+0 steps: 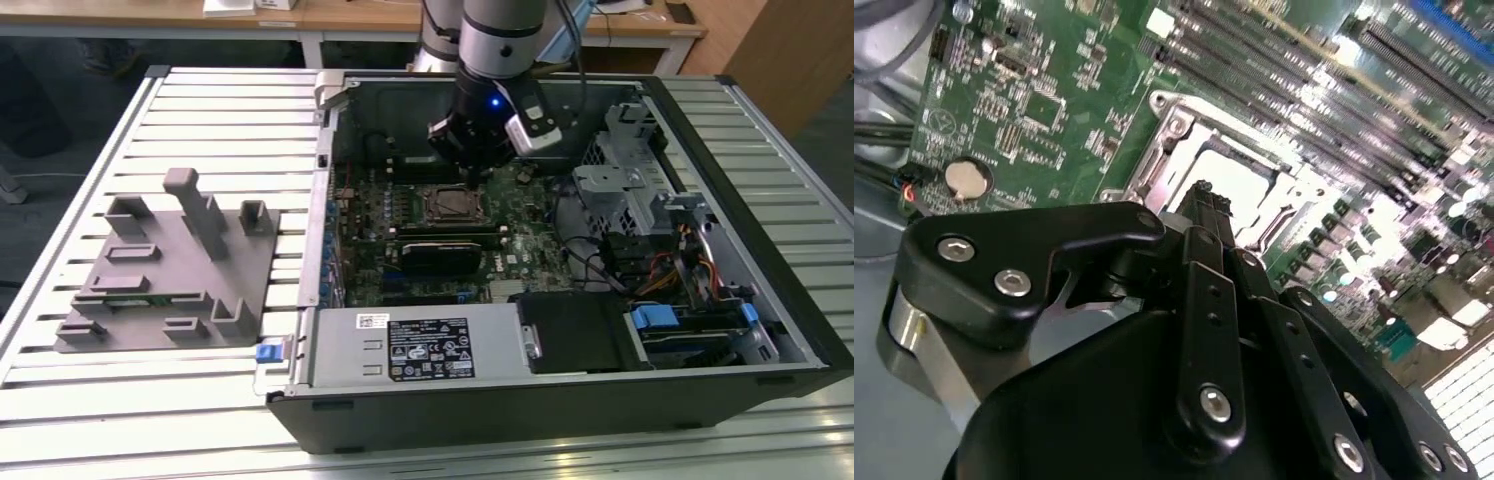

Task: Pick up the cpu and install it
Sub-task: 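Install the second cpu locking lever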

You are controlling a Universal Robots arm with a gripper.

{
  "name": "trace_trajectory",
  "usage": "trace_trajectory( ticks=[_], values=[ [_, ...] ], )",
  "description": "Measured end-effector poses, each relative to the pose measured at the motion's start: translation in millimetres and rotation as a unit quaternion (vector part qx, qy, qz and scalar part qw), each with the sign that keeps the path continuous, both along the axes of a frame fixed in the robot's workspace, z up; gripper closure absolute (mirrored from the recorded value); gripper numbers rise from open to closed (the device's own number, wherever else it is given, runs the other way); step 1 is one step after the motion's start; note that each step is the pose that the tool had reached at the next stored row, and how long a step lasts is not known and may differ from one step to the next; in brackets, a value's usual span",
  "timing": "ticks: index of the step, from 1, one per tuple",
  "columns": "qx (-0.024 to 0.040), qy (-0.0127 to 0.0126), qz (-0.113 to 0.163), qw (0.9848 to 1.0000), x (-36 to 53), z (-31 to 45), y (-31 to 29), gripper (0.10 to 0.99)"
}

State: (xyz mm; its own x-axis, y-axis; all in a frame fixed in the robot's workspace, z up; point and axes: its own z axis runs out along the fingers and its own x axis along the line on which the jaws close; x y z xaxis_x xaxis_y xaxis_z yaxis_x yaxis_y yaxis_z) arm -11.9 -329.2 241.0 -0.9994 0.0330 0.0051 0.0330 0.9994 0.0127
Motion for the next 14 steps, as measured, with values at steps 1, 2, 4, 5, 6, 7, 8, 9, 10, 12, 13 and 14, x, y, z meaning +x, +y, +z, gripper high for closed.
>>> trace_trajectory(
  ticks=[1,2,4,5,6,7,8,9,10,12,13,14],
  values=[
    [-0.0001,0.0000,0.000,1.0000,0.0,0.0,-2.6,0.980],
    [0.0000,0.0000,0.000,1.0000,0.0,0.0,-5.2,0.980],
    [0.0000,0.0000,0.000,1.0000,0.0,0.0,-11.0,0.980],
    [0.0000,0.0000,0.000,1.0000,0.0,0.0,-13.8,0.980],
    [0.0000,0.0001,0.000,1.0000,0.0,0.0,-17.5,0.980],
    [0.0000,0.0001,0.000,1.0000,0.0,0.0,-20.9,0.980],
    [0.0000,0.0003,0.000,1.0000,0.0,0.0,-23.9,0.980],
    [0.0000,0.0005,0.000,1.0000,0.0,0.0,-26.0,0.980],
    [0.0000,0.0011,0.000,1.0000,0.0,0.0,-27.2,0.980],
    [0.0006,0.0052,0.000,1.0000,0.1,-0.1,-27.7,0.980],
    [0.0014,0.0100,0.000,0.9999,0.2,0.0,-27.9,0.980],
    [0.0024,0.0145,0.000,0.9999,0.3,0.0,-28.1,0.980]
  ],
)
